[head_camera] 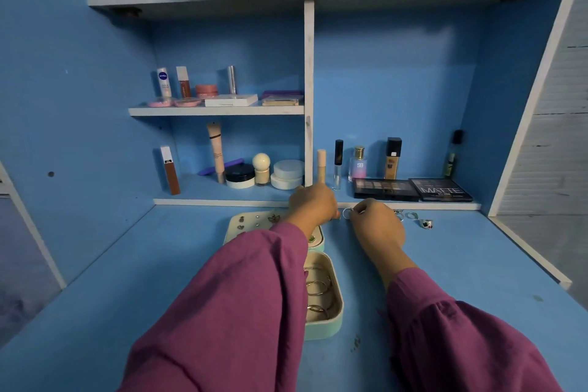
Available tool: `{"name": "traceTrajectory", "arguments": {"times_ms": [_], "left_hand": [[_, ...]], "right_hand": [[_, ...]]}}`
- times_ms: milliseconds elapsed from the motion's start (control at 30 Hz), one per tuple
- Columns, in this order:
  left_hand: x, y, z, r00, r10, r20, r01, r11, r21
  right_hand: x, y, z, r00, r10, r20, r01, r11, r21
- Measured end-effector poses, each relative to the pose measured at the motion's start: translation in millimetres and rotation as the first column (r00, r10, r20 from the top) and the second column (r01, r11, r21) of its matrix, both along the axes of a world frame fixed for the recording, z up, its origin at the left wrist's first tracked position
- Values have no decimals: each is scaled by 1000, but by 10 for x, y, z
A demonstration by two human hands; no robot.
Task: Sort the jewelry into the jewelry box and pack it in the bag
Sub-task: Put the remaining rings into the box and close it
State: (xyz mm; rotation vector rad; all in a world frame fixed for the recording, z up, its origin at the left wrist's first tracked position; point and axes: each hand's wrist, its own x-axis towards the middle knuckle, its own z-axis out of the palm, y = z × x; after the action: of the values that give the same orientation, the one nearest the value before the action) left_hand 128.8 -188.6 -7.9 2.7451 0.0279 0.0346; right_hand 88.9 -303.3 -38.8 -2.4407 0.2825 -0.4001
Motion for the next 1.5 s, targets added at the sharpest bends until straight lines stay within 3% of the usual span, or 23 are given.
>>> {"name": "traceTrajectory", "arguments": {"times_ms": [167,367,567,733,833,933,1167,1500], "left_hand": [[-67,37,54,999,-47,25,48,997,-62],[-394,380,292,978,-156,142,194,930,-312],[-878,999,368,966,-194,172,259,774,-578],[-1228,1470,224,968,-204,145,246,662,-708],[-1358,1656,130,959,-234,161,277,644,-713],[-1425,1753,109,955,-251,155,290,704,-648],[-1466,1823,114,948,-288,137,315,780,-540],[-1415,1842,9,923,-347,167,385,833,-397]], "right_hand": [[-12,-12,-14,999,-16,46,12,996,88],[-13,-46,-31,996,12,89,-29,980,196],[-105,-12,-23,975,80,209,-137,952,272],[-185,95,-12,943,195,270,-277,909,312],[-270,201,64,911,242,333,-361,859,362],[-404,317,154,871,312,379,-453,808,377],[-772,548,234,786,488,379,-595,763,253],[-939,642,233,745,606,278,-643,763,62]]}}
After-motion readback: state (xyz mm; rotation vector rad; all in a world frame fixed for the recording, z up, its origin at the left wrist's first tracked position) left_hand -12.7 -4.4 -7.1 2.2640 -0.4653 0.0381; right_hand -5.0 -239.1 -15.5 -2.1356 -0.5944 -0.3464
